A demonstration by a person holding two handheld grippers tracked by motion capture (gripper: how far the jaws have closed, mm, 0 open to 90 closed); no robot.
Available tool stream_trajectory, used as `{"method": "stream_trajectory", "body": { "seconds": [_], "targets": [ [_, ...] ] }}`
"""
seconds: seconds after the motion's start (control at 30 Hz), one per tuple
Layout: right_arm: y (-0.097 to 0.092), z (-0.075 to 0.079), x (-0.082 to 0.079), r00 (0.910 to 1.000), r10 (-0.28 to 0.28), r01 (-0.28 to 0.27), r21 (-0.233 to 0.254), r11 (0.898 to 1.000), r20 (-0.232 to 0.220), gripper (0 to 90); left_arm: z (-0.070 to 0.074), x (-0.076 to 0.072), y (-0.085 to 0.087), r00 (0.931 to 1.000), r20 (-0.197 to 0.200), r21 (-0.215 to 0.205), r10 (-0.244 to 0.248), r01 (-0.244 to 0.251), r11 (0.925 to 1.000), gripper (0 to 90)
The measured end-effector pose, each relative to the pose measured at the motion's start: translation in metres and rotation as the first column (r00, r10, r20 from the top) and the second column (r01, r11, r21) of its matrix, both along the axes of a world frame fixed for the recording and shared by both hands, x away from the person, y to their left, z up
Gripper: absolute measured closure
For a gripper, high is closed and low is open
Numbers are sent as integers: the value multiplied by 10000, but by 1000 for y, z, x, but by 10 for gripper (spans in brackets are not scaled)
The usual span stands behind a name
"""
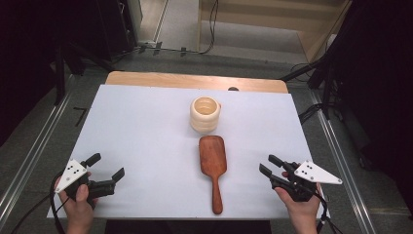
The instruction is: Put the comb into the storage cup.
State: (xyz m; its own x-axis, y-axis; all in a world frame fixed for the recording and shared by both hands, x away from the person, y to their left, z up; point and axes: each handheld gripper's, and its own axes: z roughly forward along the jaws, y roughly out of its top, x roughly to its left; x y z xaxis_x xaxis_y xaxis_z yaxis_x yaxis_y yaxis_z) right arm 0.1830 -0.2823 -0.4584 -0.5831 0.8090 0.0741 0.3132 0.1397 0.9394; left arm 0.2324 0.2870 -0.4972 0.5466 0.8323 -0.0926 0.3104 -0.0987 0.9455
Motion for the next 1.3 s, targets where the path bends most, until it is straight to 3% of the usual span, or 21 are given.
{"method": "stream_trajectory", "body": {
  "seconds": [0.03,0.1,0.27,0.43,0.7,0.77,0.9,0.97,1.0,1.07,1.1,1.13,1.27,1.3],
  "targets": [
    [0,0,0,10000,0,0,0,10000,0,570,0,0,0,10000,4,-9,-11,11,10000,0],
    [11,2,0,9997,244,-245,-367,9990,-39,674,0,0,0,10000,-7,-12,-12,12,10000,0],
    [29,10,3,9964,843,-847,-849,9928,-78,791,0,0,-1,10000,-32,57,-9,9,10000,0],
    [49,18,9,9845,1751,-1753,-1408,9744,-145,870,0,-1,-1,10000,-21,140,-51,51,9999,0],
    [79,29,22,9605,2769,-2775,-1795,9438,-290,877,0,-1,-1,10000,-35,150,-50,51,9999,0],
    [84,30,24,9490,3121,-3149,-1787,9322,-442,880,0,-1,-1,10000,-41,163,-41,42,9999,0],
    [90,29,26,9428,3280,-3332,-1910,9233,-594,881,0,-1,-2,10000,-25,205,-50,50,9998,0],
    [95,26,26,9361,3439,-3517,-1987,9148,-740,881,0,-1,-1,10000,-28,195,-66,66,9998,0],
    [101,22,26,9278,3606,-3729,-2160,9024,-953,881,0,0,-1,10000,-40,171,-84,84,9998,0],
    [105,17,26,9178,3779,-3960,-2147,8928,-1214,882,0,0,-2,9999,-49,152,-99,100,9998,0],
    [105,17,26,9178,3779,-3960,-2147,8928,-1214,882,0,0,-2,9999,-49,152,-99,100,9998,0],
    [108,10,26,9095,3902,-4134,-2133,8852,-1436,881,0,0,-2,9999,-57,144,-120,121,9998,0],
    [115,0,24,8963,3994,-4374,-2372,8674,-1926,882,0,0,-2,9999,-57,139,-152,153,9998,0],
    [117,-2,24,8893,4114,-4512,-2377,8602,-1997,882,0,1,-2,9998,-58,104,-166,167,9998,0]
  ]
}}
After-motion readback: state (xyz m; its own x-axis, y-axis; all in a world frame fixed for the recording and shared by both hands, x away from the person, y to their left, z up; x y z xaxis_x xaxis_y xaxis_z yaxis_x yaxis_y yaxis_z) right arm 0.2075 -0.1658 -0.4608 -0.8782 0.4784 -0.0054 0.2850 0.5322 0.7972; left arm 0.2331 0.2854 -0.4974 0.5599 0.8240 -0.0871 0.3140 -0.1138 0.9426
